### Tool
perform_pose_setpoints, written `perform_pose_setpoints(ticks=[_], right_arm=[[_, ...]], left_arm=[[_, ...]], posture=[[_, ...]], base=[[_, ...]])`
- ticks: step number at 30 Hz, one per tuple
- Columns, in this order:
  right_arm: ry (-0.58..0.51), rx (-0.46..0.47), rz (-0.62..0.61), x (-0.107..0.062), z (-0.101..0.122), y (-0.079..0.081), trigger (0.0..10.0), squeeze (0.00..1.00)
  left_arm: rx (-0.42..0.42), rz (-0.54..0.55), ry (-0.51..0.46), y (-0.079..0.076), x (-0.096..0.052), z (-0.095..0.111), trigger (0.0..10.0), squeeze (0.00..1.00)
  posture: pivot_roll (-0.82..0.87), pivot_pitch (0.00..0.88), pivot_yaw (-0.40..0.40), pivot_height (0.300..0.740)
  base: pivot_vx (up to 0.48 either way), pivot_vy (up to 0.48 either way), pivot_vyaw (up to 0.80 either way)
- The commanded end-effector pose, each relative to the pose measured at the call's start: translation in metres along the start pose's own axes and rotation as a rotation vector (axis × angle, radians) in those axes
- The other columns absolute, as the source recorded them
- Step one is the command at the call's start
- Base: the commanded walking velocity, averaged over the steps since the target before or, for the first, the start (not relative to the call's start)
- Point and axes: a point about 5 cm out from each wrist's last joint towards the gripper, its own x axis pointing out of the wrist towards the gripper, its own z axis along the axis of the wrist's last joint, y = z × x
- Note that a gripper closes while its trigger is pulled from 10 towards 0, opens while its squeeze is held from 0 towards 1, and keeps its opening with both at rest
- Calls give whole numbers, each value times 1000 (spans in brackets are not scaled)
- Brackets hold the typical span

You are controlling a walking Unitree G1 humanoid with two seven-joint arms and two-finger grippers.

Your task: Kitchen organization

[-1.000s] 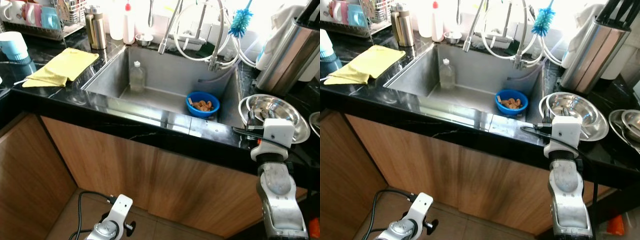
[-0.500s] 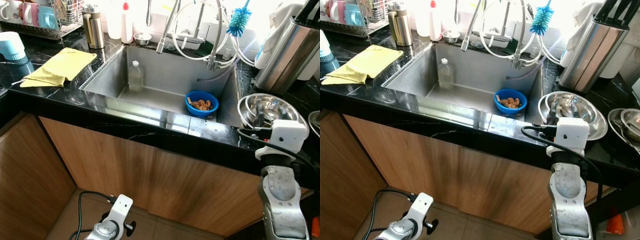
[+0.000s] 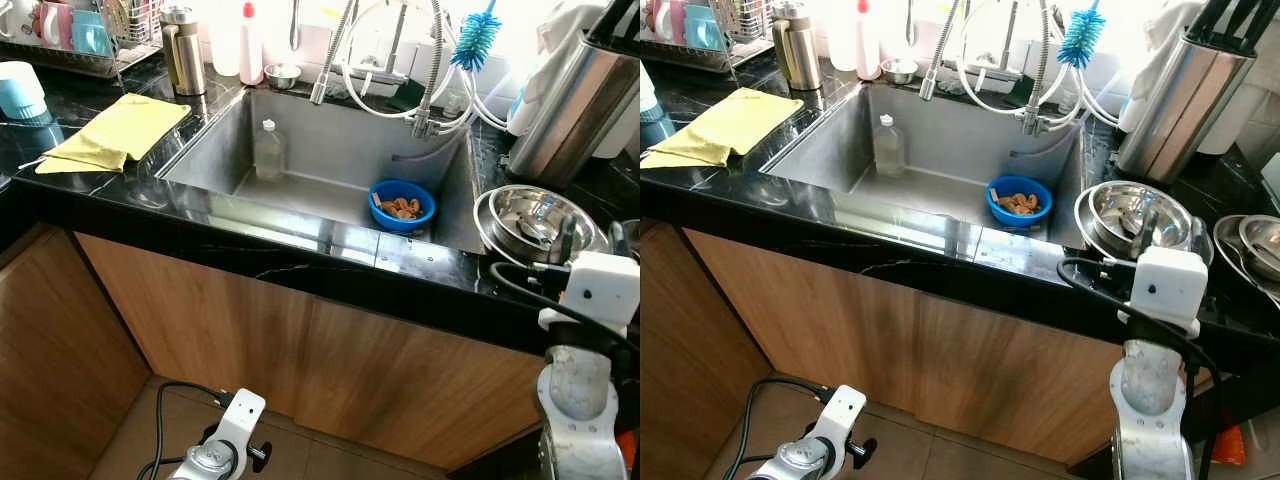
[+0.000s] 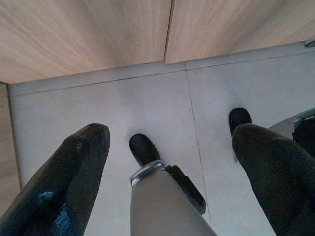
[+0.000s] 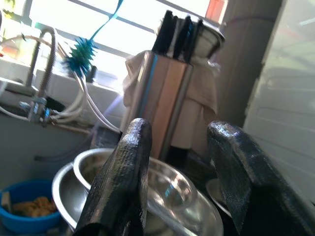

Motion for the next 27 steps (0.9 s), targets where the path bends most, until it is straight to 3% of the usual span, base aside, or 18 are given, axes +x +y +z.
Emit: perform_pose_setpoints(ticks=[1,19,27], right_arm=[[1,8,-38,0,0,-7,10000,0],[76,37,-63,-14,-16,-8,10000,0],[145,73,-16,-16,-29,0,10000,0]], left_arm=[[-2,-7,-1,-2,1,2,10000,0],[3,-7,-1,-2,1,1,10000,0],[3,-6,4,-2,0,0,10000,0]], posture=[[120,65,-130,740],[126,62,-127,740],[129,59,-129,740]], base=[[0,0,0],[0,0,0],[0,0,0]])
